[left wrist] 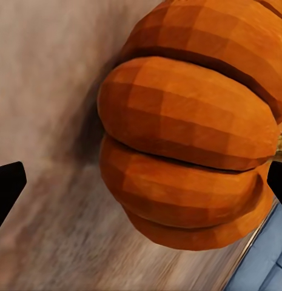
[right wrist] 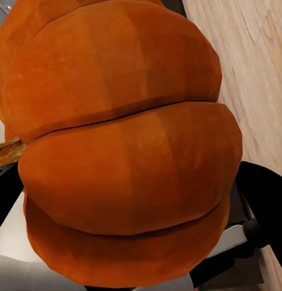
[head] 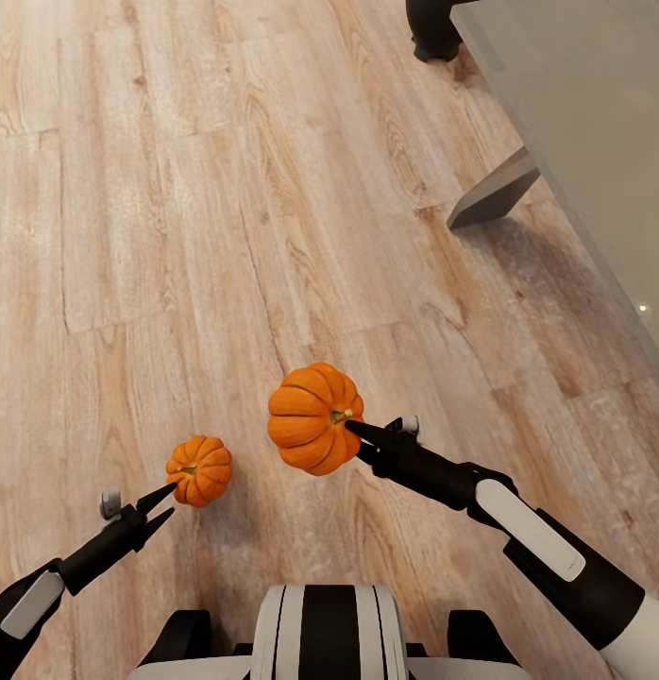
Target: Place each of the two pumpkins and all three candles from the living room inside a cabinet in the living room (use any cabinet), then make sure every cabinet is closed, and position the cauldron so it is next to a table in the living room.
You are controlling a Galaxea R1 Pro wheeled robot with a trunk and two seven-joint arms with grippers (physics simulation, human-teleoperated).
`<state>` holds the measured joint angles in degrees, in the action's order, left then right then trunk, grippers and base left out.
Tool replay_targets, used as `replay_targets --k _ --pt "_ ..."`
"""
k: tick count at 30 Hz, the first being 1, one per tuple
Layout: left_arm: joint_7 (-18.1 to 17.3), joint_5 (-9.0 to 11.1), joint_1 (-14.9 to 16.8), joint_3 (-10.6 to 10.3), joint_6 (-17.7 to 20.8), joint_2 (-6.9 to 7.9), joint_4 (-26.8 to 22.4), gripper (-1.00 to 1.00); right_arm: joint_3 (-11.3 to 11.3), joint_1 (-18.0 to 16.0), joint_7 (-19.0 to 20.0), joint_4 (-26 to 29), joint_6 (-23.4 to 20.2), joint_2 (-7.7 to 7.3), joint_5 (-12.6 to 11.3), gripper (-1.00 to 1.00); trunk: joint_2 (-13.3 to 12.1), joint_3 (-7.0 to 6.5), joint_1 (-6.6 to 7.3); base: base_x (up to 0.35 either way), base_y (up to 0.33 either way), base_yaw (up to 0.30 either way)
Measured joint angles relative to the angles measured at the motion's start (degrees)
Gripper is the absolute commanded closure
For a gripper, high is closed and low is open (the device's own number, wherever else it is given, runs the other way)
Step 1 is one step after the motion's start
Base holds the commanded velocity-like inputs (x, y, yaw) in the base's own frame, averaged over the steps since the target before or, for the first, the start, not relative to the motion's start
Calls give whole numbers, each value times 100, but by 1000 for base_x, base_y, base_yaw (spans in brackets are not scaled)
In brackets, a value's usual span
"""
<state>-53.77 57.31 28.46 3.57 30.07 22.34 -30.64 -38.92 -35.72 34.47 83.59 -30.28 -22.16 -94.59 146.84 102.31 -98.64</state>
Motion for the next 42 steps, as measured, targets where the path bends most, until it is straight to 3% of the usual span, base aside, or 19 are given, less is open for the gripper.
replay_targets --k 9,13,42 --pt "-66 8 -1 -1 19 -4 -8 -100 0 1 -1 1 0 -2 -1 100 0 0 0 0 -78 0" --pt "5 -116 -3 -26 -78 -9 5 -100 0 0 0 0 0 -1 -1 100 0 0 -1 0 -8 0" --pt "12 -128 -2 -22 -73 -10 4 -100 0 2 1 9 0 -4 1 100 0 0 -1 24 -28 0"
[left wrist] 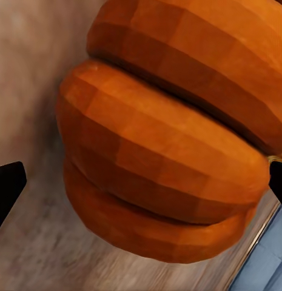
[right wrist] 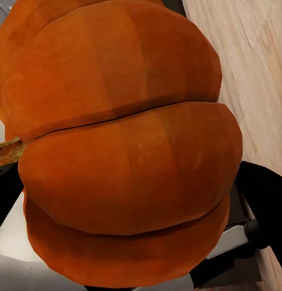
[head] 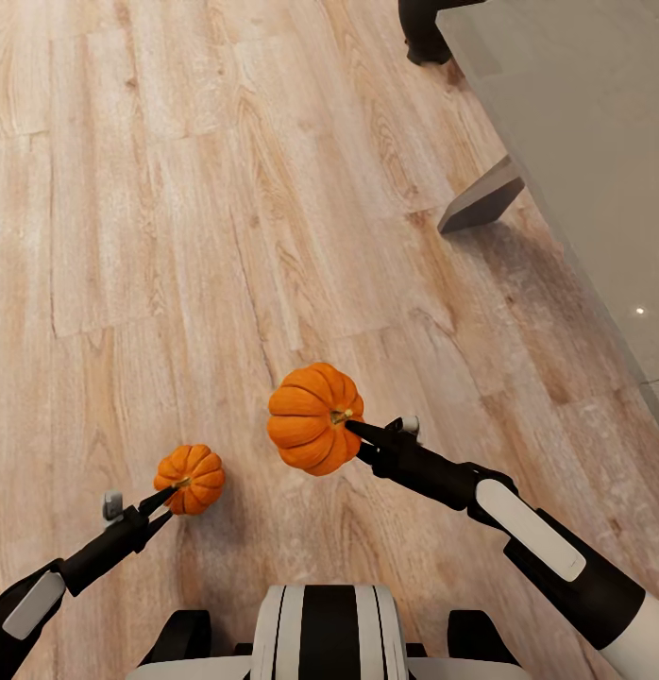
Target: Place each of the two pumpkins and all three candles from the living room inside a cabinet in the living room (use any cabinet), then make sure every cabinet is closed, and position the cauldron so it is next to a table in the living room.
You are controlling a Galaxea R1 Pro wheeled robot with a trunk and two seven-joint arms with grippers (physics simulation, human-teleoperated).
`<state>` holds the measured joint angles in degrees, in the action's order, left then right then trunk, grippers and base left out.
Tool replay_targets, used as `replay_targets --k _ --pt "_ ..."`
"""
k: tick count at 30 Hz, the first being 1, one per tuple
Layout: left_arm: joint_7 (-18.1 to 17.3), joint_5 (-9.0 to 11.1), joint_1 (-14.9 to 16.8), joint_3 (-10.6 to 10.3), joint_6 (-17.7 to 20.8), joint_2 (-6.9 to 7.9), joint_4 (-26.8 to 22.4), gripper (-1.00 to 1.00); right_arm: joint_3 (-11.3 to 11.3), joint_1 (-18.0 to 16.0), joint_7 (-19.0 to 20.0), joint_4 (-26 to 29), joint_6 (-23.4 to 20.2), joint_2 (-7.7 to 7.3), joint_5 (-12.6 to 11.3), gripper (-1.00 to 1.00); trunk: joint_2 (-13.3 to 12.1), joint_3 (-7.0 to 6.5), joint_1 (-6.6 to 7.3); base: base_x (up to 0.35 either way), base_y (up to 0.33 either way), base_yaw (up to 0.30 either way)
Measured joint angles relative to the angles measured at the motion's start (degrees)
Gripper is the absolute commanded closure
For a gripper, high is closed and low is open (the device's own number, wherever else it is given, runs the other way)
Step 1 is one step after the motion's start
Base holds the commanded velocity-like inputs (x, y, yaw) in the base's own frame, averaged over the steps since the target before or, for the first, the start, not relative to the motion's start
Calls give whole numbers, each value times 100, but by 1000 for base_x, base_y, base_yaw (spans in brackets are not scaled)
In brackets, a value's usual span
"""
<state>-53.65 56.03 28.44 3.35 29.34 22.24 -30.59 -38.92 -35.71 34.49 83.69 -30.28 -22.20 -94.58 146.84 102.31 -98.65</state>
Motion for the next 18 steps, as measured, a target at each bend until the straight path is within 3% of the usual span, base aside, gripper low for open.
replay_targets --k 18 --pt "-20 61 -2 5 45 8 -9 -100 0 -1 7 -9 0 0 -1 100 0 0 1 33 -34 0"
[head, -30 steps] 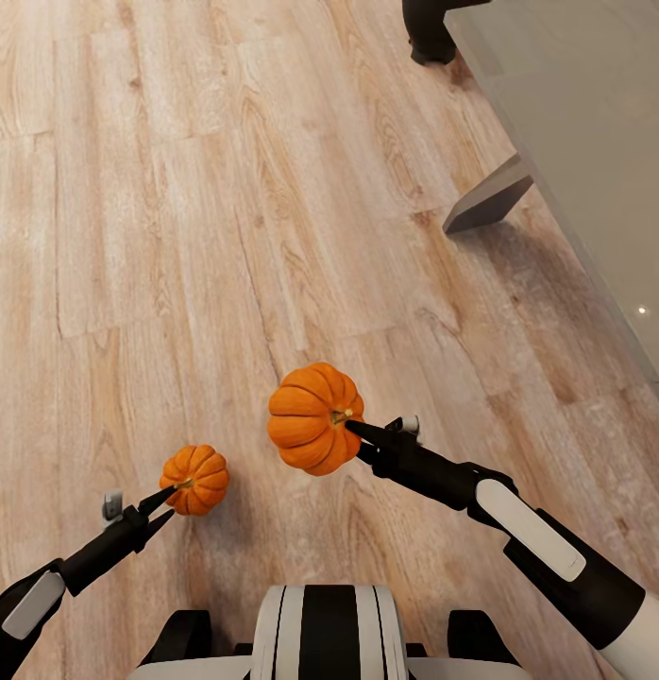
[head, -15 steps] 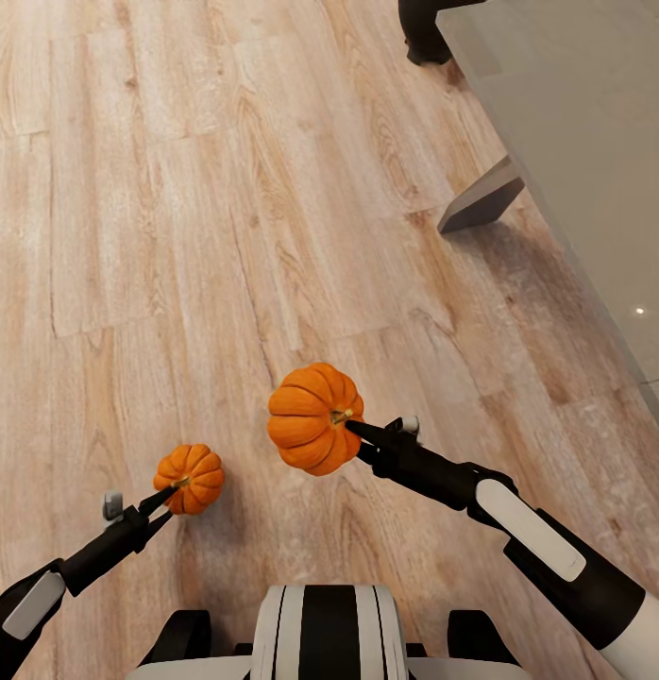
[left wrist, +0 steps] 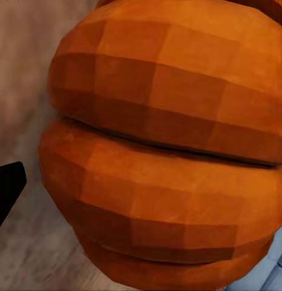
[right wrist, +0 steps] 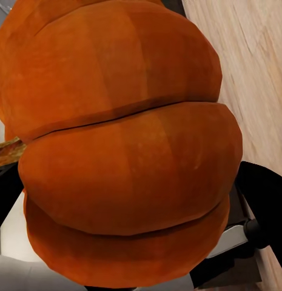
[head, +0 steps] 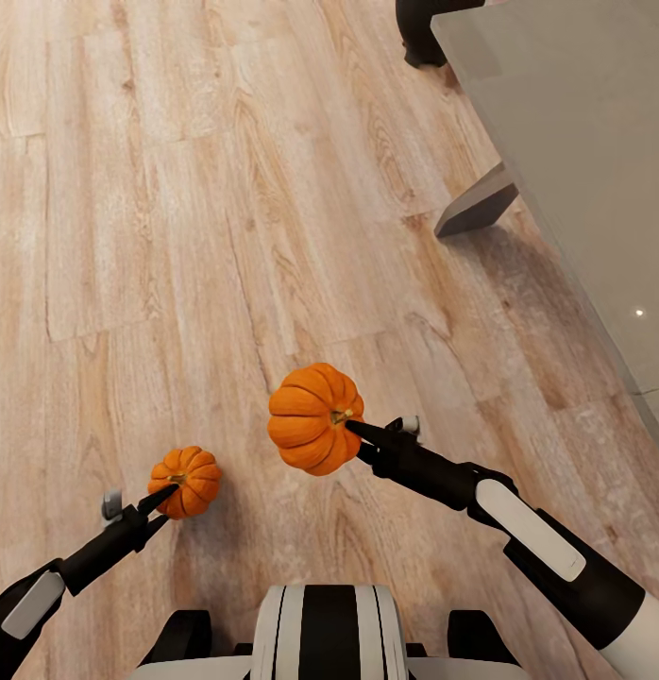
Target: Place each of the two pumpkins and all three candles from the living room inside a cabinet in the living room (use any cabinet), then make sure every cabinet is closed, and position the cauldron so it is next to a table in the living room.
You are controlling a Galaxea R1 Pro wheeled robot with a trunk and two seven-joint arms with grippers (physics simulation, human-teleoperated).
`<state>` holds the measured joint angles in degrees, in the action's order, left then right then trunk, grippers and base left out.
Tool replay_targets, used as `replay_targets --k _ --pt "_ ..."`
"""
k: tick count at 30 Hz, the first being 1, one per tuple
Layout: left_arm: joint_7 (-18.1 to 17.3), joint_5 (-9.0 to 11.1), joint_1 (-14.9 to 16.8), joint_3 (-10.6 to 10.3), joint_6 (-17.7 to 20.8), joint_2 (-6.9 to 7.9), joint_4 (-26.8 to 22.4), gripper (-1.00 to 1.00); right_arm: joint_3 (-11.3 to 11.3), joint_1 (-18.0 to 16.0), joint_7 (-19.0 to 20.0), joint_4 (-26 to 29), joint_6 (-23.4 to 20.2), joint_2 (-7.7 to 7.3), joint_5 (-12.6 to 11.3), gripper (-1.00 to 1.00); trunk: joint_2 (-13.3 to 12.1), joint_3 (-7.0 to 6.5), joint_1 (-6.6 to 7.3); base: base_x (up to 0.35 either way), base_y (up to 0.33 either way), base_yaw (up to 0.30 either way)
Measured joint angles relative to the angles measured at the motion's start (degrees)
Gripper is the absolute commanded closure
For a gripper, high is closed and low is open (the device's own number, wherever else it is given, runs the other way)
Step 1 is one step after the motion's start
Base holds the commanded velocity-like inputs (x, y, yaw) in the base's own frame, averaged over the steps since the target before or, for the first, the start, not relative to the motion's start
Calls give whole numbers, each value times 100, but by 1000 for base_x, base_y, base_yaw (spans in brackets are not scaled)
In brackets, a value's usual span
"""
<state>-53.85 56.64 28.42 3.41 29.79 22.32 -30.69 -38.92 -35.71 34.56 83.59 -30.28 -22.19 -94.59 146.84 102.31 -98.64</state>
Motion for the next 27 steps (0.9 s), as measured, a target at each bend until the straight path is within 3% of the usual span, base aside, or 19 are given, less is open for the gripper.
replay_targets --k 1,27 --pt "-1 -1 2 0 0 0 0 100 0 0 0 0 0 0 0 100 0 0 0 2 -2 0" --pt "-30 -31 3 11 -44 17 9 100 0 0 0 1 0 0 1 100 0 0 -1 0 0 0"
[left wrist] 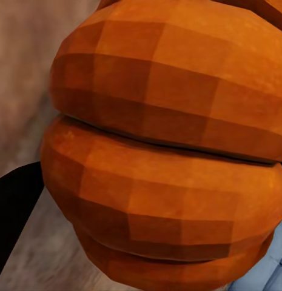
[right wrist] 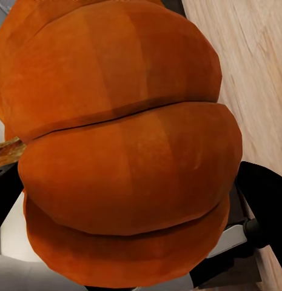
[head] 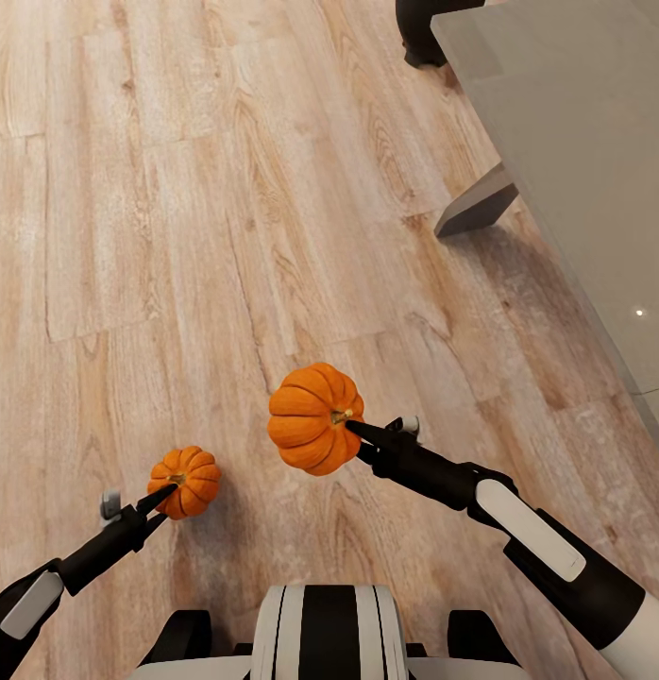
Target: Place each of the two pumpkins and all three candles from the living room inside a cabinet in the living room (use any cabinet), then make sure every cabinet is closed, and position the cauldron so it is next to a table in the living room.
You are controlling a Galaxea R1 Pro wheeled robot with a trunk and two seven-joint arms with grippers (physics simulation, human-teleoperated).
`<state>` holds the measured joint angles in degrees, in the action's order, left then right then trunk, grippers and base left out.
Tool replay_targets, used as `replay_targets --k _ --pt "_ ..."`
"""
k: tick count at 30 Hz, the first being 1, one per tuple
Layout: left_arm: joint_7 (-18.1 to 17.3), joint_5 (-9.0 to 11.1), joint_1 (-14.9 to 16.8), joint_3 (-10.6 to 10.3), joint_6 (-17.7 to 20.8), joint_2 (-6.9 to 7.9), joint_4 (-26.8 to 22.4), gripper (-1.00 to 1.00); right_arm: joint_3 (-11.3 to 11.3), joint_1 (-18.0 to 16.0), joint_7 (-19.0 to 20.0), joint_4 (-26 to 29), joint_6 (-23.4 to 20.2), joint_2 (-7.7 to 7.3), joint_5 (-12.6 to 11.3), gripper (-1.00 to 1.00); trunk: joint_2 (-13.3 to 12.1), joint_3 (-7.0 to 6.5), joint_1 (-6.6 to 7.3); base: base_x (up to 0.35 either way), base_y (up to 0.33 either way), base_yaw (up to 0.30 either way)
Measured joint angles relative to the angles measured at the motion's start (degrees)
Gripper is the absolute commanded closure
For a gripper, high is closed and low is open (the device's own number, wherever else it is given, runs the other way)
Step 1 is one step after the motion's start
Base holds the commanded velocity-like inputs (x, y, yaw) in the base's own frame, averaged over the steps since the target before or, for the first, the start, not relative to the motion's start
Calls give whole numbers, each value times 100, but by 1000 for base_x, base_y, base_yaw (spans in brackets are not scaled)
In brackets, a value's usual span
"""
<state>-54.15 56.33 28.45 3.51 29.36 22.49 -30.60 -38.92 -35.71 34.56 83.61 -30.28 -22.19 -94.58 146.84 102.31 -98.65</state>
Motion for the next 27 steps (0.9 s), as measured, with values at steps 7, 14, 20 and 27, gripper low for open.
replay_targets --k 7,14,20,27 --pt "-22 2 -1 0 3 0 0 100 0 -1 0 -1 -1 0 -1 100 0 0 0 0 0 0" --pt "-27 12 1 3 8 0 -2 100 0 -2 1 0 -8 0 -13 100 -2 -44 6 0 0 0" --pt "-31 9 2 2 8 0 -1 100 0 -1 1 0 -7 0 -11 100 -11 -177 21 0 0 0" --pt "-30 -1 -2 1 4 8 0 100 0 0 0 -1 0 0 0 100 -15 -244 28 0 0 0"
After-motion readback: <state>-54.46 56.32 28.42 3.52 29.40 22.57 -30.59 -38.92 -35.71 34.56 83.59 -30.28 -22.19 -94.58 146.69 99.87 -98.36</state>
